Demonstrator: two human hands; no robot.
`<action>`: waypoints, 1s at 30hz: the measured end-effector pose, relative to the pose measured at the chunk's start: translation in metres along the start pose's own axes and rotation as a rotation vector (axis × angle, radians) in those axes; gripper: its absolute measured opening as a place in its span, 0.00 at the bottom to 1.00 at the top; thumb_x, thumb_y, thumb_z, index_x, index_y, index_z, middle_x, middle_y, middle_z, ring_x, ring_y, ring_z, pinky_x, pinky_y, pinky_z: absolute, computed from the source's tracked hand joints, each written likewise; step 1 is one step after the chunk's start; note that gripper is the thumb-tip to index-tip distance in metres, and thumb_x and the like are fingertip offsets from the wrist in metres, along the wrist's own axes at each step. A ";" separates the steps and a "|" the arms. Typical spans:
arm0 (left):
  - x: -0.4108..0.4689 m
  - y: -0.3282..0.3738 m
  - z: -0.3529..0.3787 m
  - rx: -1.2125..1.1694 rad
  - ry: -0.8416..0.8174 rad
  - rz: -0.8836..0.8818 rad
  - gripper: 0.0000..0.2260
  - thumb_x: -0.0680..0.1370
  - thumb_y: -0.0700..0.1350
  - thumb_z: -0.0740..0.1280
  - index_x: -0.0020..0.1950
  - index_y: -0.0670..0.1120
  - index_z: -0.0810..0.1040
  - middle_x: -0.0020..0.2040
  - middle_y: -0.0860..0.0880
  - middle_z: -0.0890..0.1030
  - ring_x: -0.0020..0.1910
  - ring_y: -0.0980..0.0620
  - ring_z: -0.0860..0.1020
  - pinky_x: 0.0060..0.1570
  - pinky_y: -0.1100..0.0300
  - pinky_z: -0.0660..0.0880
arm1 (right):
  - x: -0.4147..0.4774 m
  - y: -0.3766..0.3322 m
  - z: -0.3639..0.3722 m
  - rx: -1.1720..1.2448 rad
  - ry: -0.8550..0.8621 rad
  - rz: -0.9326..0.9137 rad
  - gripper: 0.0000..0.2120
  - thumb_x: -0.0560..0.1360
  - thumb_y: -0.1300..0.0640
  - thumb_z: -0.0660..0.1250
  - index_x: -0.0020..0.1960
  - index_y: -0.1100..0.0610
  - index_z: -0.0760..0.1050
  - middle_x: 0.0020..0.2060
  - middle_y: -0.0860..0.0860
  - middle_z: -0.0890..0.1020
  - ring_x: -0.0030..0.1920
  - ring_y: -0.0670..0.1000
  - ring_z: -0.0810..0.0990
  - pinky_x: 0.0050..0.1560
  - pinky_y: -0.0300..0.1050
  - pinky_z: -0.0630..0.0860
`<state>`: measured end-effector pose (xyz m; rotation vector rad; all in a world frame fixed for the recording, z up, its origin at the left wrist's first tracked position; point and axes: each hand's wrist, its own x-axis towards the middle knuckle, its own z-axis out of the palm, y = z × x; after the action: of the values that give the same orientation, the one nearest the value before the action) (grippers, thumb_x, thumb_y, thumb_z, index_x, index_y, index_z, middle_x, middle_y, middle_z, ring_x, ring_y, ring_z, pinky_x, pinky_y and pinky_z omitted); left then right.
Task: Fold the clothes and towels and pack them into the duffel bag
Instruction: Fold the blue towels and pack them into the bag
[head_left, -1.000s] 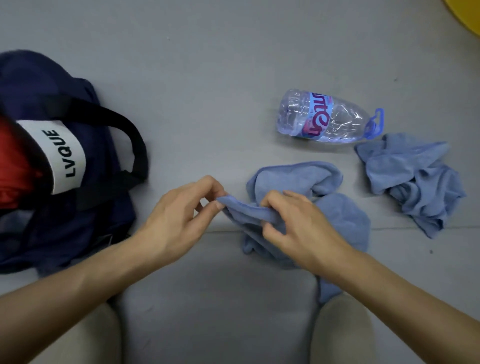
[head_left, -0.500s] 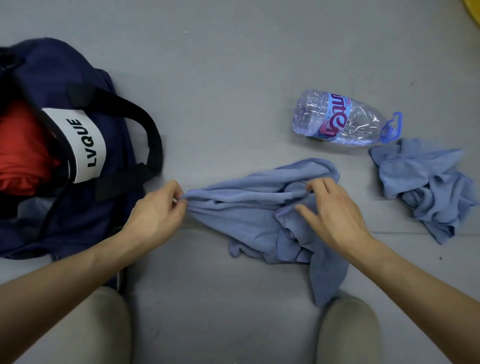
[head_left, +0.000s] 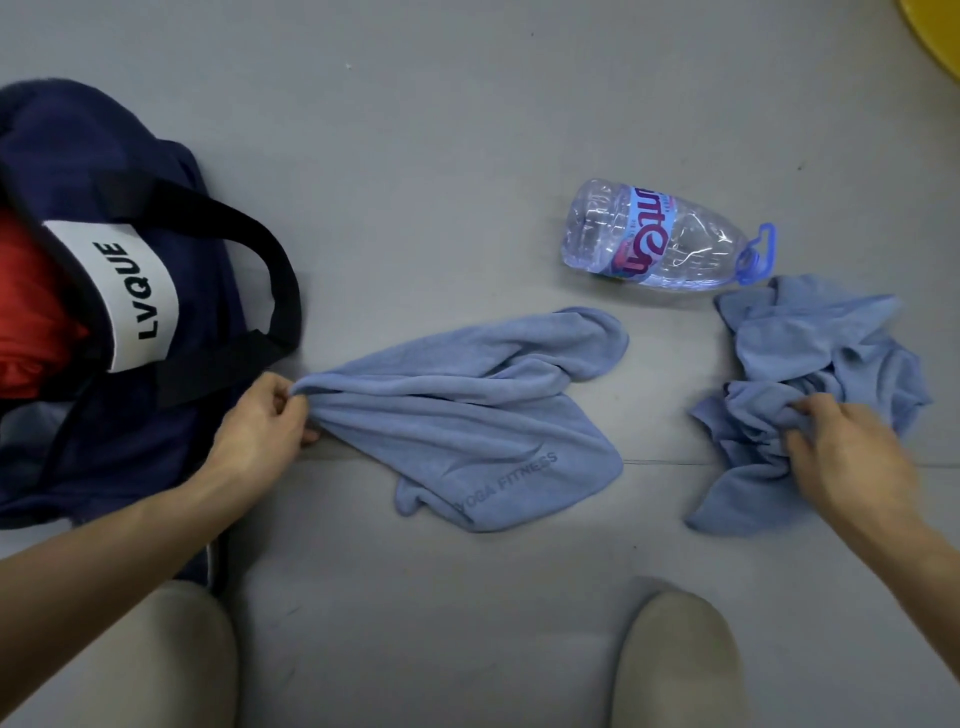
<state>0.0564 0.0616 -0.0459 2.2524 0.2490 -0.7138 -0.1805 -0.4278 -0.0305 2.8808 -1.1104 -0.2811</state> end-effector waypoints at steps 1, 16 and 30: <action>-0.001 0.000 0.000 0.051 -0.008 0.021 0.04 0.80 0.53 0.62 0.48 0.55 0.73 0.43 0.49 0.83 0.44 0.48 0.84 0.51 0.42 0.80 | 0.000 0.001 -0.002 -0.004 0.027 -0.014 0.14 0.74 0.59 0.71 0.58 0.62 0.75 0.47 0.66 0.78 0.44 0.69 0.77 0.42 0.62 0.77; -0.052 -0.005 0.044 0.667 -0.101 0.974 0.15 0.76 0.47 0.67 0.61 0.49 0.71 0.55 0.49 0.74 0.46 0.44 0.78 0.43 0.52 0.77 | -0.065 -0.171 0.040 0.107 -0.247 -1.019 0.17 0.71 0.44 0.67 0.57 0.49 0.76 0.58 0.51 0.76 0.54 0.55 0.76 0.53 0.53 0.77; -0.081 0.052 0.063 0.197 -0.051 0.747 0.07 0.75 0.54 0.64 0.49 0.54 0.77 0.44 0.58 0.79 0.41 0.58 0.75 0.38 0.58 0.72 | -0.076 -0.239 -0.074 0.961 -0.528 -0.594 0.02 0.77 0.52 0.68 0.47 0.47 0.76 0.38 0.42 0.80 0.39 0.43 0.77 0.42 0.44 0.76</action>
<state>-0.0173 -0.0161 -0.0043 2.2594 -0.6852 -0.3934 -0.0641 -0.2012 0.0287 4.1426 -0.3845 -0.7296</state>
